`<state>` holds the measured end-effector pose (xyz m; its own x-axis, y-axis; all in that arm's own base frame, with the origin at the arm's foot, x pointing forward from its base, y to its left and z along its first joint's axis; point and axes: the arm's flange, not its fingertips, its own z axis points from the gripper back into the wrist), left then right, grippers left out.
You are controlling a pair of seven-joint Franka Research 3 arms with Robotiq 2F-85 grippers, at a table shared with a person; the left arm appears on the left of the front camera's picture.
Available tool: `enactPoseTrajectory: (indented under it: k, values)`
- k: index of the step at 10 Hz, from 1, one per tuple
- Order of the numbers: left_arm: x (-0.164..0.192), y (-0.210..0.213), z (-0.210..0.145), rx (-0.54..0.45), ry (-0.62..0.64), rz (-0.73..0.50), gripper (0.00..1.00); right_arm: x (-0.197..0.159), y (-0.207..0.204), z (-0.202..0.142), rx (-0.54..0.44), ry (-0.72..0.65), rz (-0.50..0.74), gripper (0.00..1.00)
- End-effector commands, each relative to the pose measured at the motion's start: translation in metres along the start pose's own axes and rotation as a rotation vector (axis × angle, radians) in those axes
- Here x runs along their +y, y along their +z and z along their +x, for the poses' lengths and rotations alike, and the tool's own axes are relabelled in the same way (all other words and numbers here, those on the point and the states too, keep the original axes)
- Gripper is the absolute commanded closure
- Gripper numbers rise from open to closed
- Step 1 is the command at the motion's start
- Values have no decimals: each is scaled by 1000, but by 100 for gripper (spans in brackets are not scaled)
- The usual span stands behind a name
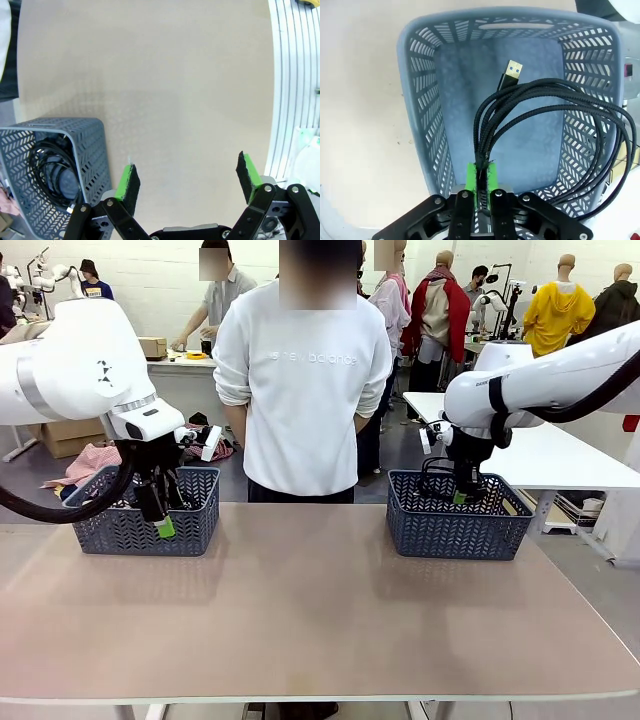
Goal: Organize the cables according to human instructions.
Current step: Pick up a bundle of cables and place it in the basket indicated by the human.
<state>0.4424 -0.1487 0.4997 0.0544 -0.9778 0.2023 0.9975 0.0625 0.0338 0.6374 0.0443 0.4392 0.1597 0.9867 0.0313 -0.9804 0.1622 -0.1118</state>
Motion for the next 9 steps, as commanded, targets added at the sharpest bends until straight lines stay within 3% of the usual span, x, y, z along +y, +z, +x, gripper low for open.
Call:
enactPoseTrajectory:
  k: [1,2,3,4,5,6,7,8,9]
  values:
    - [1,2,-1,5,4,7,0,-6,5,-1,-3,45,-1,70]
    - [1,2,-1,5,4,7,0,-5,7,-1,6,41,5,70]
    - [1,2,-1,5,4,7,0,-5,11,-1,-1,33,5,50]
    - [1,2,-1,5,4,7,0,-5,14,-1,-4,28,3,66]
    - [1,2,-1,5,4,7,0,-6,16,-2,-1,12,-6,30]
    - [1,2,-1,5,4,7,0,-6,17,-2,-5,6,-8,46]
    - [1,2,-1,5,4,7,0,-6,18,-2,-6,5,-10,11]
    - [1,2,-1,5,4,7,0,-5,18,-1,-6,6,-7,26]
    - [1,2,-1,5,4,7,0,-5,18,-1,-7,10,-2,0]
